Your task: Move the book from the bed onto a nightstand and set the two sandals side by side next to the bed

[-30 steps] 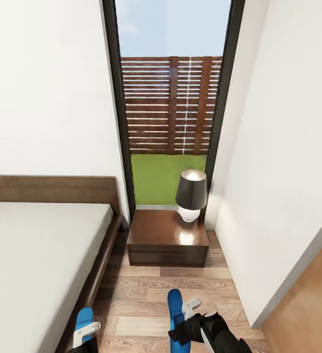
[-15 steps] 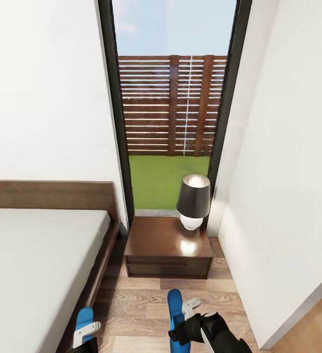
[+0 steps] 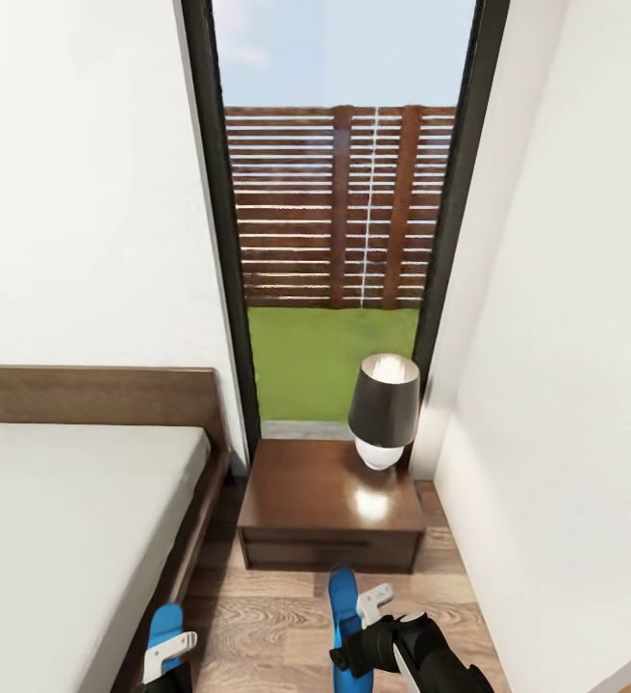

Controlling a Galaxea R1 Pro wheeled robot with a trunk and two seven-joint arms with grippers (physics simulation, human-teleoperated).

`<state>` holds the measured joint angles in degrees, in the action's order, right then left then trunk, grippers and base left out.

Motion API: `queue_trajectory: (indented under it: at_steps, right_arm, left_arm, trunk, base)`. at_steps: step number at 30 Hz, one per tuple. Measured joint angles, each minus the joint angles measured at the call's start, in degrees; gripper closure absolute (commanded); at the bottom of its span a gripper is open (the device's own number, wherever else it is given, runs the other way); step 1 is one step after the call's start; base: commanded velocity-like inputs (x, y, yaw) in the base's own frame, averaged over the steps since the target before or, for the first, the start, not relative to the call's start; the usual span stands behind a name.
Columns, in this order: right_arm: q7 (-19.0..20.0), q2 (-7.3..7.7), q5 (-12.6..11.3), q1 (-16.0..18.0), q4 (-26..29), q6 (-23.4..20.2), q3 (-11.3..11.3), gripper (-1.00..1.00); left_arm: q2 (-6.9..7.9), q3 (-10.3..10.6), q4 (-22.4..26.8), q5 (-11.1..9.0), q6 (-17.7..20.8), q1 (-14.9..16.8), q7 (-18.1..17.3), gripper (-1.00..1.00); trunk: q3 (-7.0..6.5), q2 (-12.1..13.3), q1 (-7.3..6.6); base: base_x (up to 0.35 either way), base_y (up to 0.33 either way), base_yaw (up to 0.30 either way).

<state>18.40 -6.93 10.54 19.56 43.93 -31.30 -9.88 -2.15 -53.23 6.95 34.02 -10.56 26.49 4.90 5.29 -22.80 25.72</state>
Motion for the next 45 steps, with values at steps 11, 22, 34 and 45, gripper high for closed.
queue_trajectory:
  at_steps: [11,22,34,45]
  right_arm:
    - [0.0,0.0,0.0,0.0,0.0,0.0,0.0,1.0]
    - [0.0,-0.01,0.0,0.0,0.0,0.0,0.0,1.0]
    - [0.0,0.0,0.0,0.0,0.0,0.0,0.0,1.0]
    - [0.1,0.01,0.0,0.0,0.0,0.0,0.0,1.0]
  left_arm:
    - [-0.03,0.0,0.0,0.1,0.0,0.0,0.0,1.0]
    - [0.0,0.0,0.0,0.1,0.0,0.0,0.0,1.0]
    - [0.01,0.0,0.0,0.2,-0.1,0.0,0.0,1.0]
    - [-0.02,0.0,0.0,0.2,-0.1,0.0,0.0,1.0]
  trunk:
    - [0.0,0.0,0.02]
    - [0.0,0.0,0.04]
    - [-0.01,0.0,0.03]
    - [-0.01,0.0,0.03]
  base:
    - [0.196,0.0,0.0]
    - [0.001,0.0,0.0]
    - [-0.04,0.0,0.0]
    - [-0.002,0.0,0.0]
